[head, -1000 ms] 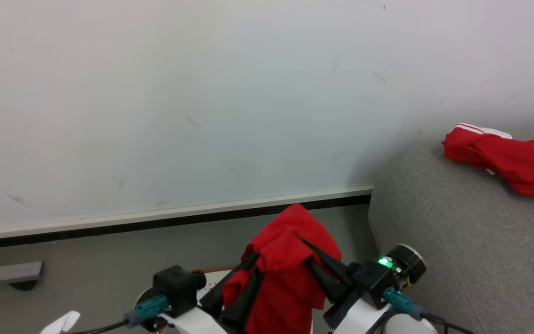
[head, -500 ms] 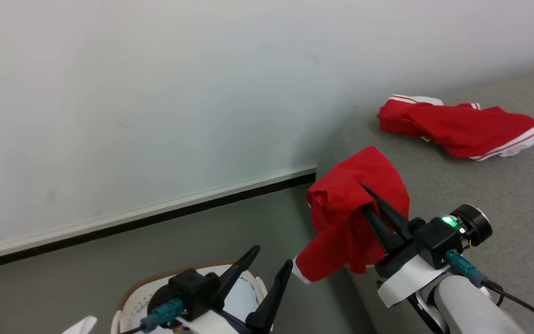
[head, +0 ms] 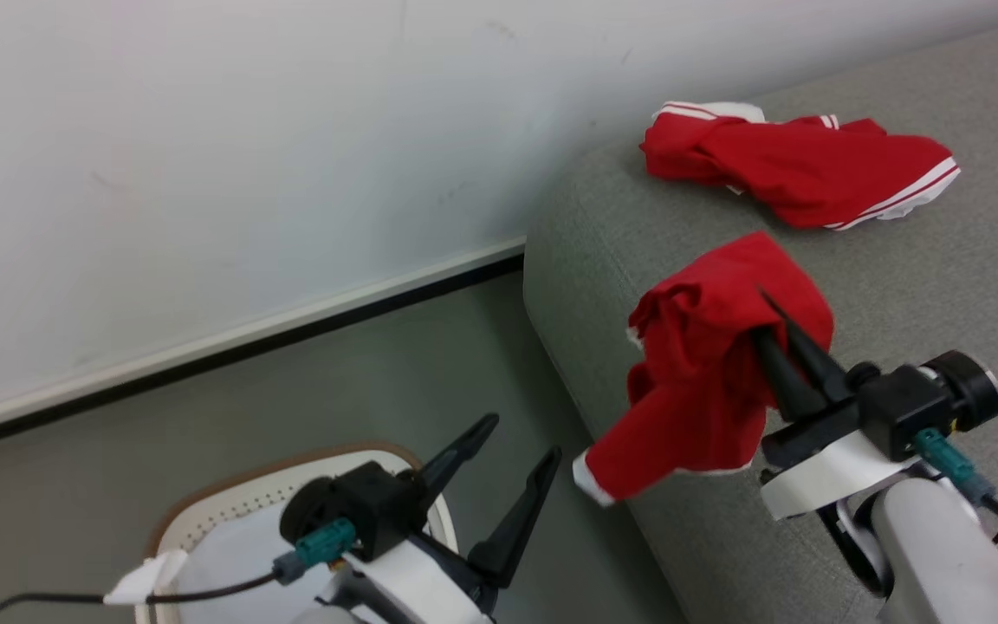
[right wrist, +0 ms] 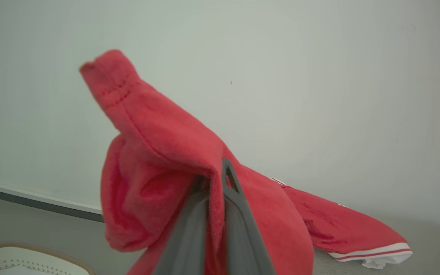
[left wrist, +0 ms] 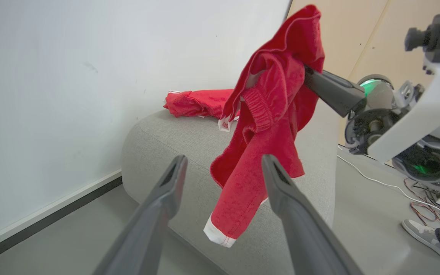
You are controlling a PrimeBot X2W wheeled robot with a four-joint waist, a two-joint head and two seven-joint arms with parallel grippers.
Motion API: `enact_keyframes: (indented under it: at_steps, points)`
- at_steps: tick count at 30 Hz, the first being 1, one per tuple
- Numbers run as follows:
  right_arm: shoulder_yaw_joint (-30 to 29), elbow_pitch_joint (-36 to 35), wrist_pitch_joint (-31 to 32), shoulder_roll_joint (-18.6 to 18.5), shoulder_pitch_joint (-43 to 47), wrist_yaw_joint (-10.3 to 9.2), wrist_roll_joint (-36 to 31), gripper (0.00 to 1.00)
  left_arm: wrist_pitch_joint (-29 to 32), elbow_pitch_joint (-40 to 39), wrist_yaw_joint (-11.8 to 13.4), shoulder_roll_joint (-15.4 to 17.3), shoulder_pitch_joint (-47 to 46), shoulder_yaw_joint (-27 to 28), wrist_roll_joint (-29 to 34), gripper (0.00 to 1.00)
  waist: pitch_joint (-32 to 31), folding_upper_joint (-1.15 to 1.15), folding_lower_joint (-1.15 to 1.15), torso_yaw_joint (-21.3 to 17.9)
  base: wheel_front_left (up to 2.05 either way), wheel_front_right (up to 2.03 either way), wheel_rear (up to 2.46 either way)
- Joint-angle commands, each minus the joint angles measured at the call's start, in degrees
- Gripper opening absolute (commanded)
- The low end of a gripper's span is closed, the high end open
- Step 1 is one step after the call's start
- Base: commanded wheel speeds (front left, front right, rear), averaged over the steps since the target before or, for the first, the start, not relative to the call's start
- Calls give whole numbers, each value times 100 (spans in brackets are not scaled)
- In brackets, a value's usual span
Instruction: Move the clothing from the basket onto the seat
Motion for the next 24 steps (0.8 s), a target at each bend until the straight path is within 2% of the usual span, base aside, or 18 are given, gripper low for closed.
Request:
enact_keyframes:
  at_steps: [1,6,11,16,19,22,23,24]
  points:
    - [-253,-50,-2,-40,-215,-15,-58,0,63,-74,-52,79,-260,46,80,100,527,0,0,163,0,0,0]
    - [-1129,23,7,-151,-964,-15,-208,0,144,-187,-182,239,-900,201,287,100,1583,0,0,536,0,0,0]
    - [-2396,150,280,-688,-2169,-15,-631,0,-7,-146,-336,270,-1426,385,344,100,2500,0,0,1048,0,0,0]
    - [-3866,438,765,-1175,-3387,-15,-1119,0,-291,66,-360,232,-1504,609,210,100,2989,0,0,1526,0,0,0]
    - [-4694,684,957,-1345,-3909,-14,-1666,0,-412,139,-362,216,-1406,711,181,100,3198,0,0,1784,0,0,0]
    - [-5510,923,970,-1355,-4182,-14,-2399,0,-487,118,-371,191,-1382,825,213,100,3421,0,0,2035,0,0,0]
    - [-5510,923,970,-1355,-4182,-14,-2399,0,-487,118,-371,191,-1382,825,213,100,3421,0,0,2035,0,0,0]
    - [-5805,976,963,-1286,-4219,-15,-2658,0,-512,114,-373,184,-1387,844,265,100,3504,0,0,2107,0,0,0]
